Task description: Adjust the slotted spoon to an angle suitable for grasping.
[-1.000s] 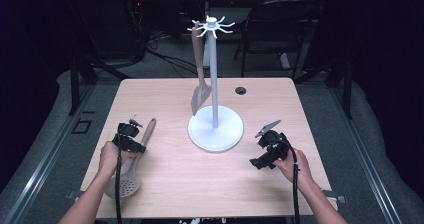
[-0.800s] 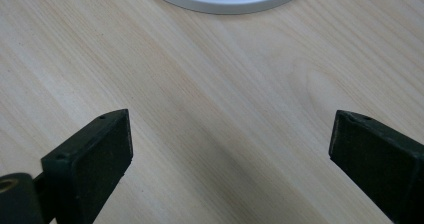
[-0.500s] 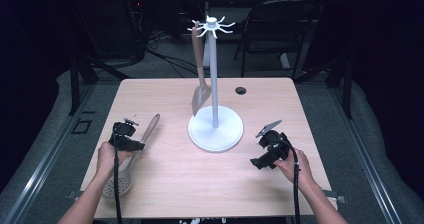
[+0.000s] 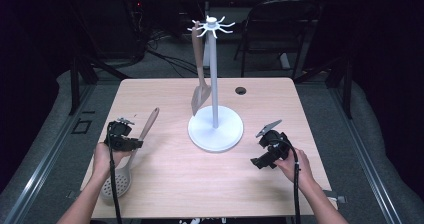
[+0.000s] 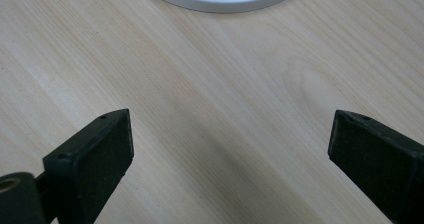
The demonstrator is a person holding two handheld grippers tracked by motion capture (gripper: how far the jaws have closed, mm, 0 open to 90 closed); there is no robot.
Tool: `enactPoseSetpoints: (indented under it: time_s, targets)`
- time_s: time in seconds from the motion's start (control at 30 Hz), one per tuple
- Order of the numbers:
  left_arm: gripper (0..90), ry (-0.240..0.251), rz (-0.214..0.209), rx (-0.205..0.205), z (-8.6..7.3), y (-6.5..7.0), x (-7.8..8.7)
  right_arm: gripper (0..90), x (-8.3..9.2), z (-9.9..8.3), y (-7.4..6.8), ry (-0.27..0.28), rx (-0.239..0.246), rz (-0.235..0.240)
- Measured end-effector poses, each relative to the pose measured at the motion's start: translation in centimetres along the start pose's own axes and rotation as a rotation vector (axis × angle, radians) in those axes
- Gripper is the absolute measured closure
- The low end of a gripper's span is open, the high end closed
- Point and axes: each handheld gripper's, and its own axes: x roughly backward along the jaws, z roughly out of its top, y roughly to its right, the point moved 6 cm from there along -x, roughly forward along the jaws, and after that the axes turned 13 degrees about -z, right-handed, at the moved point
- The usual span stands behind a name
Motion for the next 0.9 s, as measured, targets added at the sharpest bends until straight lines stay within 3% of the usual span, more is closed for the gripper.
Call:
enactPoseSetpoints:
  time_s: [0.13, 0.3, 0.67, 0.9]
  targets:
    - [76.5, 0.051, -0.008, -0.022, 0.2, 0.6, 0.8, 3.7, -0.1, 0.1, 0.0, 0.011, -0.011, 0.003]
    - [76.5, 0.061, 0.005, -0.077, 0.4, 1.5, 1.5, 3.8, 0.0, 0.0, 0.0, 0.006, -0.004, 0.001]
    - [76.5, 0.228, -0.042, -0.093, 0.8, 2.2, 3.1, 4.1, -0.1, -0.1, 0.0, 0.0, 0.004, -0.004]
    - [76.5, 0.296, -0.041, -0.15, 0.9, 3.5, 4.6, 4.1, -0.2, -0.2, 0.0, -0.01, 0.01, -0.007]
